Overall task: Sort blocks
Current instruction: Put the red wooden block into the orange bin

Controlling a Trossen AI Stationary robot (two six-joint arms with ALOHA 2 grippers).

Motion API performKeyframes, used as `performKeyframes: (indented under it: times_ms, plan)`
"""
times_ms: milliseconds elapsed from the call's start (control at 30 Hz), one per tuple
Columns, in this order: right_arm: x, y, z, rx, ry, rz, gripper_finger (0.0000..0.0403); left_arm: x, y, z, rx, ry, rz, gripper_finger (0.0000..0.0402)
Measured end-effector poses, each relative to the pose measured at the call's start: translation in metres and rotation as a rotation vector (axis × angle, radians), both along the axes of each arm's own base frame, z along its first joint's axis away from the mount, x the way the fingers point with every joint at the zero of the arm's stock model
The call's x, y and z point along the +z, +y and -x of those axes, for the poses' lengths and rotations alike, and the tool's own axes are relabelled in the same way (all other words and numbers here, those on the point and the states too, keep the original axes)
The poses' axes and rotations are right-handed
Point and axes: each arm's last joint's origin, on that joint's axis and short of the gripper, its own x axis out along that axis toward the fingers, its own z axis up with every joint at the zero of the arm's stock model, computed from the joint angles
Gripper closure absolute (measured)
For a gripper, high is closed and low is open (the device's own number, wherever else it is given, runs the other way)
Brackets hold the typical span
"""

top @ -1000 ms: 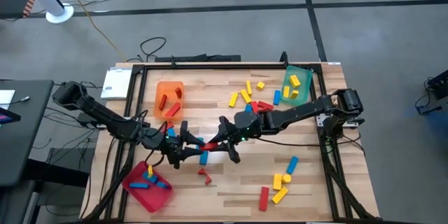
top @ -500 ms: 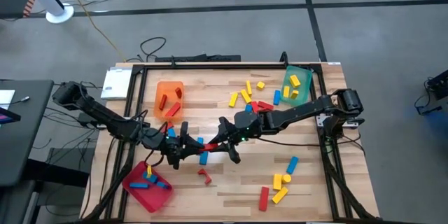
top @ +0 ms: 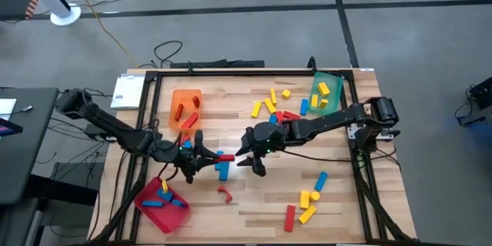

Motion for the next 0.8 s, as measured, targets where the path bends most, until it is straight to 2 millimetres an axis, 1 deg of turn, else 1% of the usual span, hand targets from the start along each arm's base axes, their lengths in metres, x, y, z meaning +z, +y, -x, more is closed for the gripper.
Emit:
performKeyframes:
  times_ms: [133,233,400,500,633,800]
  plan:
    - [-0.008,-0.003,0.005,-0.01,0.102,0.003,0.0181,0.005,0.011,0.016,0.115,0.041,0.003,0.0337]
    - [-0.014,-0.002,0.01,-0.007,0.177,0.007,0.018,0.008,0.023,0.03,0.256,0.057,0.016,0.0337]
    - [-0.019,0.007,0.016,0.017,0.254,0.017,0.0179,0.013,0.049,0.052,0.534,0.029,0.122,0.0337]
    - [-0.02,0.013,0.018,0.034,0.271,0.021,0.0179,0.012,0.064,0.063,0.653,0.034,0.19,0.0338]
    - [-0.021,0.02,0.021,0.054,0.292,0.027,0.0179,0.007,0.081,0.071,0.792,0.069,0.253,0.0338]
    - [-0.022,0.03,0.023,0.079,0.299,0.032,0.0179,0.002,0.095,0.07,0.841,0.118,0.349,0.0338]
